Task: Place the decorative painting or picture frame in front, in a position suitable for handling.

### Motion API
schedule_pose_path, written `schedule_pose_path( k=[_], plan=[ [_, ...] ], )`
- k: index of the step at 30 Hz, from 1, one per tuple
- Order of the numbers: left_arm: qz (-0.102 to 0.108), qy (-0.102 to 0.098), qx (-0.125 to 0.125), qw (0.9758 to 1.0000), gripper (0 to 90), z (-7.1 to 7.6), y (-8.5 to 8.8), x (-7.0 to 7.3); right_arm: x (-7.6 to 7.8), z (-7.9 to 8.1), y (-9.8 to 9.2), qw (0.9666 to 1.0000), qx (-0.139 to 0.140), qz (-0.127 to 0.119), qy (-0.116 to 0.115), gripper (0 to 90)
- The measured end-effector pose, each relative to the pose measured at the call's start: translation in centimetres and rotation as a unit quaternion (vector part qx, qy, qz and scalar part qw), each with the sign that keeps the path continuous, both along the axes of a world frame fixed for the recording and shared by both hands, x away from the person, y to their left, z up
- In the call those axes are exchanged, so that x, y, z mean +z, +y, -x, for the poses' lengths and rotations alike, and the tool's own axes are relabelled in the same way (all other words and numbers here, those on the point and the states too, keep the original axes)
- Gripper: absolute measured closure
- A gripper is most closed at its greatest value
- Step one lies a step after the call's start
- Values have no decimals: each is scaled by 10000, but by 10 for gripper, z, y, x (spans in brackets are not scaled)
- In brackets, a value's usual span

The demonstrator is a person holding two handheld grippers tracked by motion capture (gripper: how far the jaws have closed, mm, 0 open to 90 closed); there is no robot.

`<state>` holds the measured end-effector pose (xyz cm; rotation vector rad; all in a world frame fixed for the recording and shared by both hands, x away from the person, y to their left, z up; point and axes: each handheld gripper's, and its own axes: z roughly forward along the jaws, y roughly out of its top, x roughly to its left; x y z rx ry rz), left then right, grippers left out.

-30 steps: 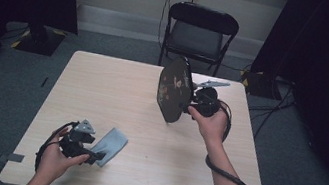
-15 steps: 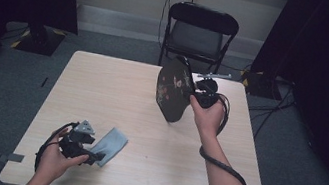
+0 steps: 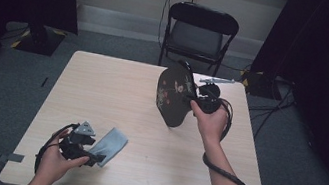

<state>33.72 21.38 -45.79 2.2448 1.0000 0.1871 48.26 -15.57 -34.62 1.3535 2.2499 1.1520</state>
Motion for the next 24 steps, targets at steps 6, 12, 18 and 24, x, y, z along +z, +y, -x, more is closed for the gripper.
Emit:
schedule_pose_path(
  k=[6, 12, 18, 24],
  plan=[
    [-17, 14, -27, 10000, 252, -2, -1, -2, 2, -12, 14, 9997, -57, 244, -70, 613],
    [-17, 44, -48, 10000, 252, -3, 0, -5, -1, -19, 17, 9999, -5, 113, -11, 809],
    [12, 8, 0, 10000, 252, -3, 2, -4, 3, -14, 23, 9992, -16, 269, -305, 813],
    [-19, -17, -4, 10000, 252, -3, 2, -4, 8, -7, 15, 9995, -31, 113, -304, 813]
  ],
)
